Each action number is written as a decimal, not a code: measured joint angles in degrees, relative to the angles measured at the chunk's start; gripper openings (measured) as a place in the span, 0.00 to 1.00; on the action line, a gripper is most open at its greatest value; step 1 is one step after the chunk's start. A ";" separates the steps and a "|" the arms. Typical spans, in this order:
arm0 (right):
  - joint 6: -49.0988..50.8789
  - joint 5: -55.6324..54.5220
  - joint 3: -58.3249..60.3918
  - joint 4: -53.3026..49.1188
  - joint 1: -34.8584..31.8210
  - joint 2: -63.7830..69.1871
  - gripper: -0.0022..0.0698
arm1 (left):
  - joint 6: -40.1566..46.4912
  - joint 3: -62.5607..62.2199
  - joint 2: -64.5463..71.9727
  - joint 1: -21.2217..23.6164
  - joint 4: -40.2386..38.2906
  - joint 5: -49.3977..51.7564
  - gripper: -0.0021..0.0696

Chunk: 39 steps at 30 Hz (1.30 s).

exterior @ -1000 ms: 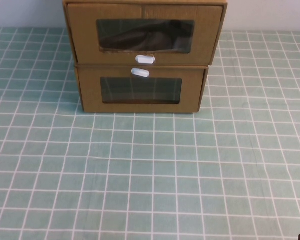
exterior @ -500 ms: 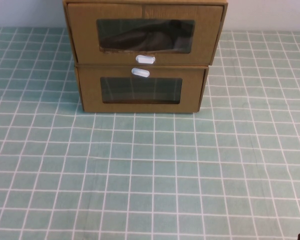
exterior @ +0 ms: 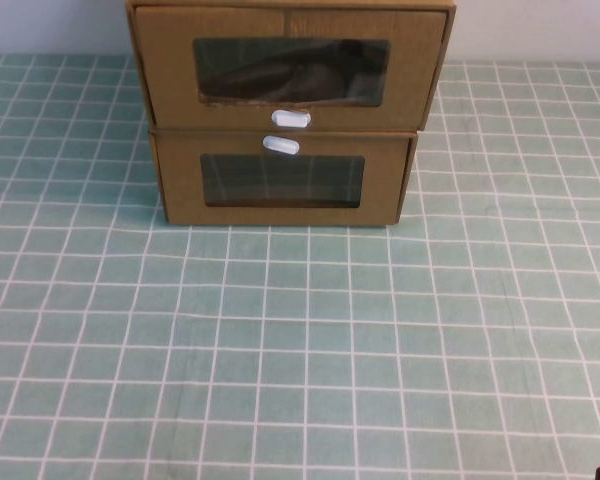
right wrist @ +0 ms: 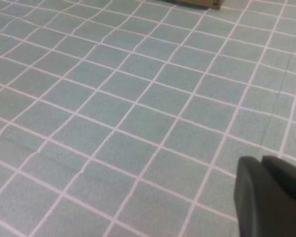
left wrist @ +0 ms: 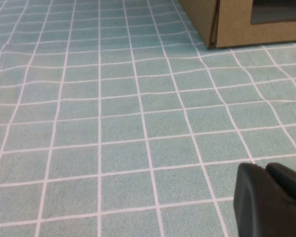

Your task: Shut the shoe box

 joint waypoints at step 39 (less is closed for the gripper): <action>28.94 -0.41 0.08 -22.44 -19.41 -7.99 0.01 | -0.38 0.00 -0.04 0.00 0.00 0.11 0.02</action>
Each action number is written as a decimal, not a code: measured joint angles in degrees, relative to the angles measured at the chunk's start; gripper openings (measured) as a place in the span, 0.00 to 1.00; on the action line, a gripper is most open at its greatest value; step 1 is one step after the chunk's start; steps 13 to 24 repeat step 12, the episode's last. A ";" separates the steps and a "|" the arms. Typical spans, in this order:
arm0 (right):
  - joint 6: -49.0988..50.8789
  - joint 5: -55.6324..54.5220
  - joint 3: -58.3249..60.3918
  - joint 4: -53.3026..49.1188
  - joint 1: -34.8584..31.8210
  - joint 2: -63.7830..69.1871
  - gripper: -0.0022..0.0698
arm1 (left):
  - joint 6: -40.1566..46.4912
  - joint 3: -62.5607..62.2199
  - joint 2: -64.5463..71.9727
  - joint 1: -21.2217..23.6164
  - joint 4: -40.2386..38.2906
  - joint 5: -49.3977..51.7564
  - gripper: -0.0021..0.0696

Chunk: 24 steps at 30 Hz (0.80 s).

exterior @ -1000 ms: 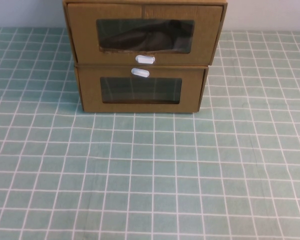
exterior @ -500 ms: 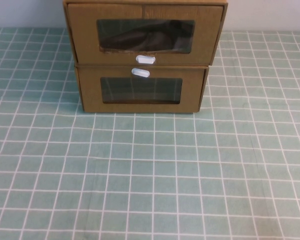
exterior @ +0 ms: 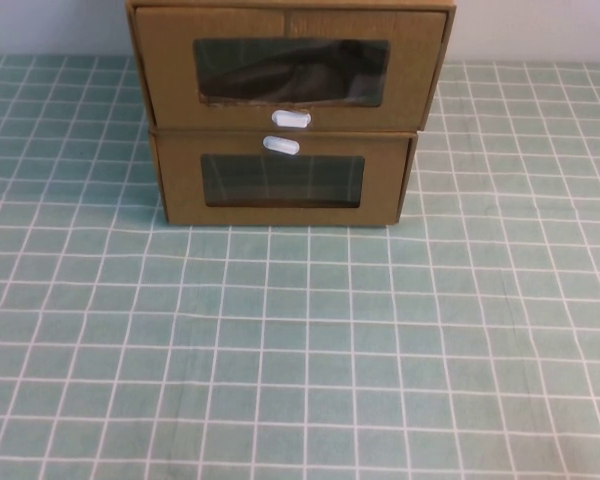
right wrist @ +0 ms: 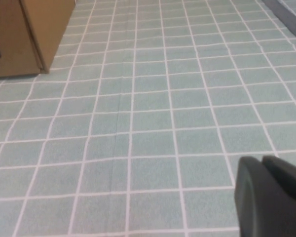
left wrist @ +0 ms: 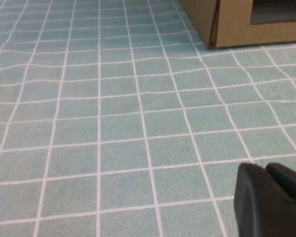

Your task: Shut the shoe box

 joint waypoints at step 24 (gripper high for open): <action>2.60 0.52 0.00 -0.33 -0.09 0.00 0.01 | 0.00 0.00 0.00 0.00 0.00 0.00 0.02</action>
